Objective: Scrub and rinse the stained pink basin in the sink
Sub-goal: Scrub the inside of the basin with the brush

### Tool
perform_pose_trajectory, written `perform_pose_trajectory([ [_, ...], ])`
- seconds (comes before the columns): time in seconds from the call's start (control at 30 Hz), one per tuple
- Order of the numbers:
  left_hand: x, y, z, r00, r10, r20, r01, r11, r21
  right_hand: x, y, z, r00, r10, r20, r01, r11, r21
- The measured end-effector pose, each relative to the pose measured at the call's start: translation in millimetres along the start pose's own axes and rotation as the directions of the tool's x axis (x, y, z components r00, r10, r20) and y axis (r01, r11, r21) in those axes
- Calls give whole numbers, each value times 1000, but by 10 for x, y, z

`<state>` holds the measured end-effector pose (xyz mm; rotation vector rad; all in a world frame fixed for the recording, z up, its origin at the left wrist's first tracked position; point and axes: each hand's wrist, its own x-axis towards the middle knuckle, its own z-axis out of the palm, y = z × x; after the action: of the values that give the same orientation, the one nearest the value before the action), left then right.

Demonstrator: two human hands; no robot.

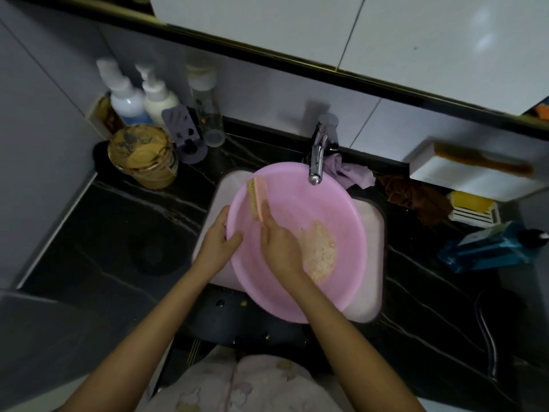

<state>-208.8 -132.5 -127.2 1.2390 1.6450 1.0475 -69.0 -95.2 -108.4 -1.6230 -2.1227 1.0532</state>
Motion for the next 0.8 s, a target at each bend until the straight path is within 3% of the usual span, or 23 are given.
perform_pose_trajectory([
  [0.1,-27,36,22,1000,-20,-4,20,1000,-6,129,180,-185,980,183,-71,-182,983,30],
  [0.13,-27,61,44,1000,-21,-4,21,1000,-1,127,183,-178,982,165,-86,-160,985,62],
  [0.23,-3,137,79,999,-41,-35,43,997,64,-1,89,73,981,-183,-62,180,982,-52],
  [0.3,-5,126,90,994,-78,-75,86,991,106,76,140,151,948,-311,-66,297,940,-171],
  [0.33,-11,129,91,994,-75,-83,84,990,115,173,167,117,947,-311,-83,289,935,-204],
  [0.43,-17,159,115,996,-35,-81,44,993,112,452,148,-115,987,-86,-137,64,985,-158],
  [0.47,-14,168,124,995,-33,-90,42,994,99,474,101,-107,984,-90,-151,70,989,-134],
  [0.57,-26,176,130,990,-53,-131,67,992,103,319,36,177,932,-349,-99,326,925,-197],
  [0.63,-37,155,109,988,-61,-140,77,990,119,349,190,183,896,-437,-81,394,866,-307],
  [0.67,-40,151,111,989,-57,-134,73,991,112,439,249,88,922,-374,-102,321,883,-341],
  [0.73,-30,149,118,992,-43,-116,53,995,84,619,261,-118,978,-100,-180,48,960,-275],
  [0.77,-25,154,125,993,-47,-110,55,996,70,646,228,-128,984,-35,-174,-7,972,-234],
  [0.8,-19,154,128,993,-52,-109,60,996,67,625,148,-87,984,-69,-166,37,981,-188],
])
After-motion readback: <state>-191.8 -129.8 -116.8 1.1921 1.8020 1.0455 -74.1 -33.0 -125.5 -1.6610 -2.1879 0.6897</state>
